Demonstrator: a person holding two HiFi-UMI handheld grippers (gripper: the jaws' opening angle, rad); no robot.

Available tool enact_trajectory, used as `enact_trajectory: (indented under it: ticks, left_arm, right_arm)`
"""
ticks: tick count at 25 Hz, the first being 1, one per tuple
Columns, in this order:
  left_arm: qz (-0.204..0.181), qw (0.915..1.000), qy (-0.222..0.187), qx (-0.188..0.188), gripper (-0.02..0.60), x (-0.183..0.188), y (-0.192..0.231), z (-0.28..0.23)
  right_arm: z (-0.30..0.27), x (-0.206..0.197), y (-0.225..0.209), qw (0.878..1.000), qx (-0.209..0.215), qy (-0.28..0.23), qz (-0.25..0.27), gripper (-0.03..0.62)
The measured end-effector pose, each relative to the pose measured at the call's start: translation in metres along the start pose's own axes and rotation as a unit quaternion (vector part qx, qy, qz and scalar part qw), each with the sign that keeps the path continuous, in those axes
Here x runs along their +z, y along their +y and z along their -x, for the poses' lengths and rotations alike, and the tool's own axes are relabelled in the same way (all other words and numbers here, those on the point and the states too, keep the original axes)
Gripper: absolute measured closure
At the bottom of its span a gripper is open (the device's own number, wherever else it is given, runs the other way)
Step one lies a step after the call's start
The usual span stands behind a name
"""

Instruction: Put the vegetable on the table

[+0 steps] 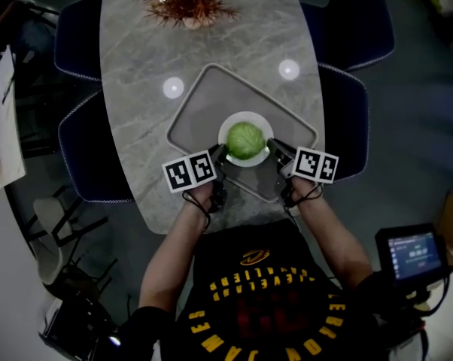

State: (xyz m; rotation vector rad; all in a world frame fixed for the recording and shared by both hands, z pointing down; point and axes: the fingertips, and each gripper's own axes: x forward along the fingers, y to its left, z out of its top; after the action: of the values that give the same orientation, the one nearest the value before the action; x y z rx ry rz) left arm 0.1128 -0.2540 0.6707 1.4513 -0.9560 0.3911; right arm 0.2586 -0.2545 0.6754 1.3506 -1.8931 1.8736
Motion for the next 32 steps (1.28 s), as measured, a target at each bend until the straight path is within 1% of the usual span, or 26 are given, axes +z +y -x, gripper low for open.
enact_trajectory:
  ticks: [4, 10, 17, 20, 25, 32]
  left_arm:
    - [0.014, 0.9999, -0.002, -0.007, 0.54, -0.004, -0.003, -0.005]
    - [0.002, 0.9998, -0.013, -0.011, 0.54, -0.016, -0.008, 0.018]
    - [0.007, 0.9994, -0.031, -0.011, 0.54, -0.026, 0.001, 0.038]
    - [0.009, 0.9992, -0.038, -0.012, 0.54, -0.034, 0.01, 0.055]
    - [0.017, 0.9983, -0.052, -0.016, 0.54, -0.049, 0.042, 0.102]
    - [0.041, 0.9966, -0.071, -0.006, 0.54, -0.052, 0.062, 0.124]
  right_arm:
    - [0.003, 0.005, -0.003, 1.0, 0.005, -0.002, 0.001, 0.553]
    - [0.019, -0.01, 0.01, 1.0, 0.01, -0.009, 0.011, 0.553]
    - [0.021, -0.025, 0.023, 0.999, 0.02, -0.005, 0.027, 0.553]
    - [0.021, -0.041, 0.034, 0.999, 0.021, -0.003, 0.034, 0.553]
    - [0.016, -0.083, 0.073, 0.998, 0.022, 0.002, 0.065, 0.553]
    - [0.004, -0.102, 0.091, 0.996, 0.033, 0.028, 0.079, 0.553]
